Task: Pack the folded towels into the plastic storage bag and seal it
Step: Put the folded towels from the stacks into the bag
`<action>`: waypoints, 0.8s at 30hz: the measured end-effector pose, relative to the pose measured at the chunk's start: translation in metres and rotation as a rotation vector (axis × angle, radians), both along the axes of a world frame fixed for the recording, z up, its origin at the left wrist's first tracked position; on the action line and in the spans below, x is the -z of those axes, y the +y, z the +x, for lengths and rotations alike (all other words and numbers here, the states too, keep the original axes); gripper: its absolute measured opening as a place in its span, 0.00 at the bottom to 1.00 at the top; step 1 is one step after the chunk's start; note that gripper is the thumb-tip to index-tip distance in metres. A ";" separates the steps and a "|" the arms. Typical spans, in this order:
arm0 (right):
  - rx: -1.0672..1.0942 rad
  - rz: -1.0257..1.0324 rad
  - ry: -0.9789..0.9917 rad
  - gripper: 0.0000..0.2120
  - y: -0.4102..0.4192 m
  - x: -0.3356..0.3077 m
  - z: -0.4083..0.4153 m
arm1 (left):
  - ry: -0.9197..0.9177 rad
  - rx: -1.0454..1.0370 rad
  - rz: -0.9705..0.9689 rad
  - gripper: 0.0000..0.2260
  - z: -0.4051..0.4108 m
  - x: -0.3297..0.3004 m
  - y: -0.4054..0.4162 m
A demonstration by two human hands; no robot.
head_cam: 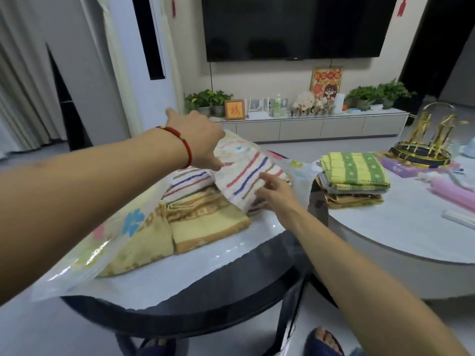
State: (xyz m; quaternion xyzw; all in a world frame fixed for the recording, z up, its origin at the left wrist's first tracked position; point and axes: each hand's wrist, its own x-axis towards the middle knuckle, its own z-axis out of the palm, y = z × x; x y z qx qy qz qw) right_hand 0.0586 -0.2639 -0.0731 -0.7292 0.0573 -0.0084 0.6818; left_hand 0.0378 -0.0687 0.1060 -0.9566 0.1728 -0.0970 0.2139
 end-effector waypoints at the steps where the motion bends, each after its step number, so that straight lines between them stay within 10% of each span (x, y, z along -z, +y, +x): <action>1: 0.006 -0.039 0.040 0.30 -0.002 0.008 0.005 | -0.001 0.005 -0.006 0.29 0.001 0.002 0.000; 11: 0.084 -0.410 -0.036 0.08 -0.068 0.004 -0.022 | 0.016 0.088 -0.021 0.29 0.006 0.031 -0.018; 18: 0.657 -0.682 -0.080 0.11 -0.182 0.019 -0.026 | 0.055 0.192 -0.051 0.30 0.015 0.058 -0.057; 24: 0.600 -1.027 0.131 0.20 -0.258 0.034 0.033 | -0.009 0.276 -0.042 0.31 0.034 0.077 -0.077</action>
